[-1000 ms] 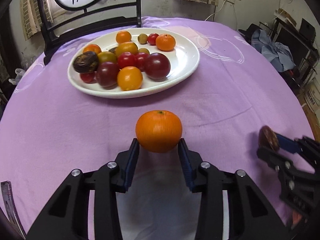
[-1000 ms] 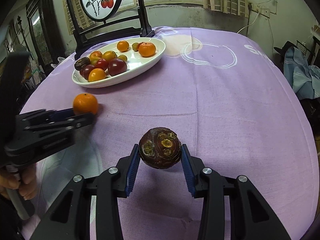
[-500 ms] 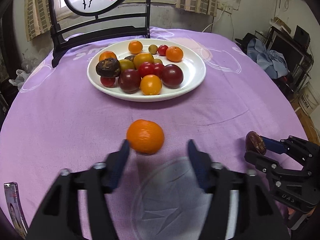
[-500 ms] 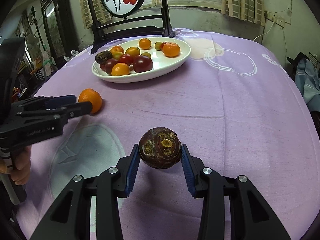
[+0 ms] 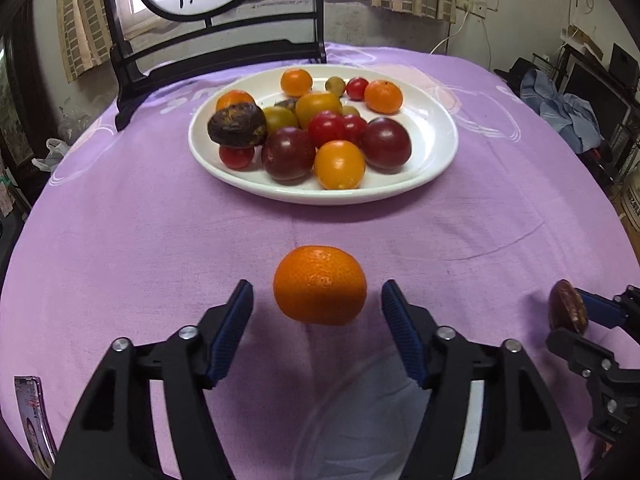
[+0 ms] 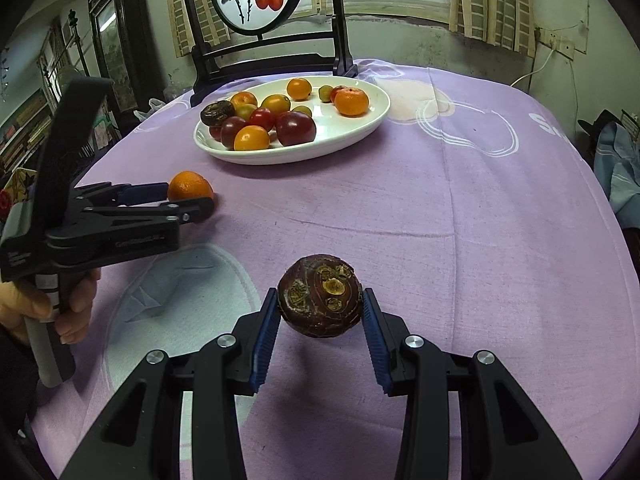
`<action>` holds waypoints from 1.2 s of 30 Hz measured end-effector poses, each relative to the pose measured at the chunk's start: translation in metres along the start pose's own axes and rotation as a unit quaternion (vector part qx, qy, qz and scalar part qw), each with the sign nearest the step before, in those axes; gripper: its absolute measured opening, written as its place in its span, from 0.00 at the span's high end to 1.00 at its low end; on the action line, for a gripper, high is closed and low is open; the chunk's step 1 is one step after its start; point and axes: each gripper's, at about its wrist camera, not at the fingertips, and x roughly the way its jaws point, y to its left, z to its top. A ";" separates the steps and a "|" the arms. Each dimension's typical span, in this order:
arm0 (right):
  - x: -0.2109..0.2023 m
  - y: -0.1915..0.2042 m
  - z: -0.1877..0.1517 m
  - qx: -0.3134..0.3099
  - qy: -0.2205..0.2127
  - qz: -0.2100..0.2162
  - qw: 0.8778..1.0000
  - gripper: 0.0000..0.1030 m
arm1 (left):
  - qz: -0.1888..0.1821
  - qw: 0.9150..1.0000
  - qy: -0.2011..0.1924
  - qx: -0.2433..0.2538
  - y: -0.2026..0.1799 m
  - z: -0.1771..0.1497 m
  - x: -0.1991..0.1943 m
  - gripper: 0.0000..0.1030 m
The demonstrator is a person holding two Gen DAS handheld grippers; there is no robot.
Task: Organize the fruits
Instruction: 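Carry both fruits to the white plate and release them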
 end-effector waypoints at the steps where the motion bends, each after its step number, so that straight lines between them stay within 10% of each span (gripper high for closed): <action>1: 0.000 0.000 0.000 0.000 0.000 -0.001 1.000 0.59 | -0.004 1.000 0.007 0.000 0.000 -0.001 0.005 0.57; 16: -0.013 0.010 0.050 -0.017 -0.037 0.022 0.999 0.60 | -0.019 0.999 -0.040 0.022 -0.002 0.033 -0.057 0.58; 28: 0.069 0.003 0.150 -0.011 -0.050 -0.016 0.999 0.59 | 0.022 0.999 -0.033 0.010 0.007 0.125 0.004 0.57; 30: 0.084 -0.002 0.155 -0.002 -0.039 -0.014 0.999 0.50 | 0.035 0.999 -0.037 -0.005 0.011 0.130 0.012 0.50; 32: 0.090 -0.008 0.157 0.012 -0.034 -0.019 0.999 0.45 | 0.060 0.996 -0.058 -0.016 0.013 0.131 0.012 0.22; 36: 0.079 -0.009 0.146 0.015 -0.037 -0.018 0.999 0.45 | 0.059 0.996 -0.065 -0.034 0.014 0.124 0.006 0.19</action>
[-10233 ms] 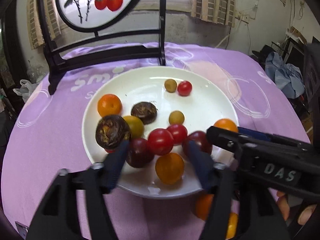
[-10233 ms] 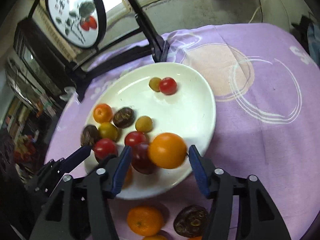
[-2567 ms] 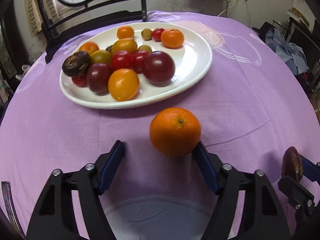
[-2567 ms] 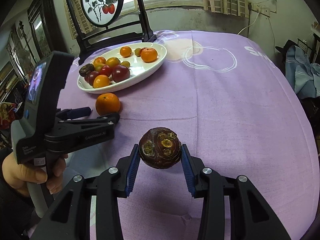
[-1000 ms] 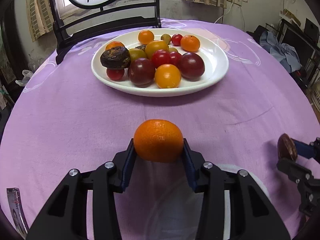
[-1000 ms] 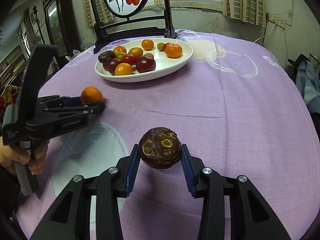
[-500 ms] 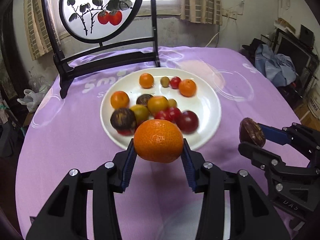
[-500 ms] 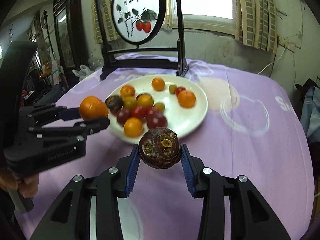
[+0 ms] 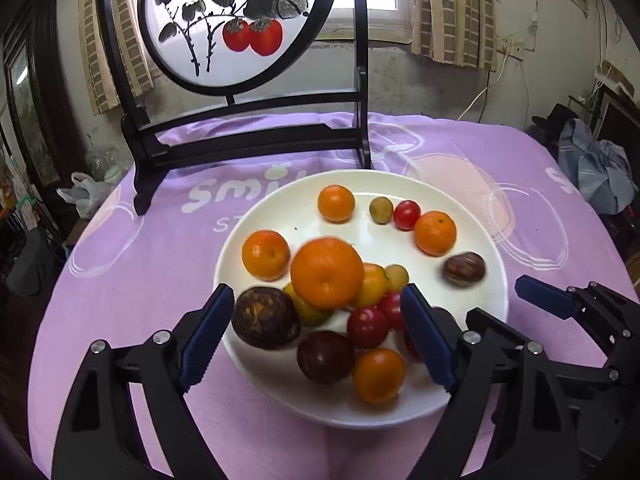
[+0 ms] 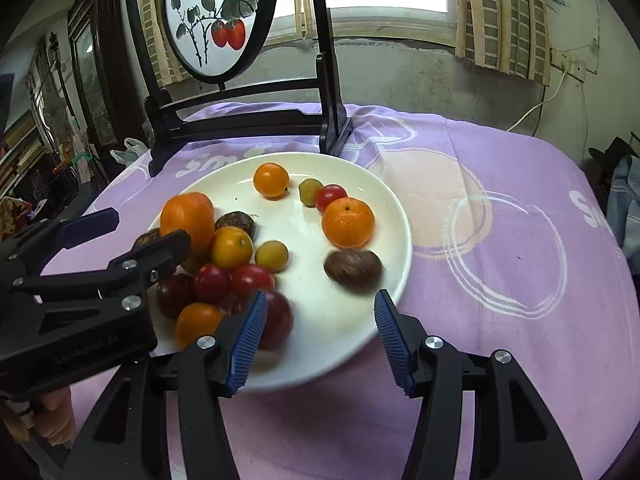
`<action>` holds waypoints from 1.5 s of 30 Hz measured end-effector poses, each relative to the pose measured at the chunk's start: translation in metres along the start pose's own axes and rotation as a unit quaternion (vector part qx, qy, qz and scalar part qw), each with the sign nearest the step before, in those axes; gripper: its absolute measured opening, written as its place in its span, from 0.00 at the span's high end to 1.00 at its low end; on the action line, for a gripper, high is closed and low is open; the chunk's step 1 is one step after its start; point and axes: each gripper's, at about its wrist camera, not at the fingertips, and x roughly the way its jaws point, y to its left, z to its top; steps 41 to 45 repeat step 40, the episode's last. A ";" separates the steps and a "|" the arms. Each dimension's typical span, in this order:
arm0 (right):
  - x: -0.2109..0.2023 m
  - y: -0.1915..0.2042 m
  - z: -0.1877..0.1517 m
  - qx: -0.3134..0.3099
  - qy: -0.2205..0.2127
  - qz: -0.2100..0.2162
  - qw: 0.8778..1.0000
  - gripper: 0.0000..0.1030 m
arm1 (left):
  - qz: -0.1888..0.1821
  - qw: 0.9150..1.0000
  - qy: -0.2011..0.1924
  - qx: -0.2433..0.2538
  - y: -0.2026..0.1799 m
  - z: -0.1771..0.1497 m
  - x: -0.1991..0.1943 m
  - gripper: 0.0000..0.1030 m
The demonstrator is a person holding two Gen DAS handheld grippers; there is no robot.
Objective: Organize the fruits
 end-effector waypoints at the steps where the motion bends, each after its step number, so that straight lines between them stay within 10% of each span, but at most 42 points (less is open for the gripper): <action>1: -0.006 0.001 -0.005 -0.004 0.000 -0.001 1.000 0.45 | -0.002 1.000 0.000 -0.009 0.002 -0.004 -0.004 0.19; 6: -0.043 0.006 -0.034 -0.012 -0.009 -0.014 1.000 0.26 | -0.022 0.999 -0.015 -0.027 0.005 -0.033 -0.034 0.11; 21: -0.098 0.019 -0.125 0.009 0.004 -0.047 0.999 0.14 | -0.013 0.999 -0.012 -0.030 0.014 -0.139 -0.105 0.09; 45: -0.121 0.012 -0.155 0.039 0.006 -0.033 0.999 0.10 | -0.028 0.999 0.006 -0.033 0.023 -0.173 -0.127 0.08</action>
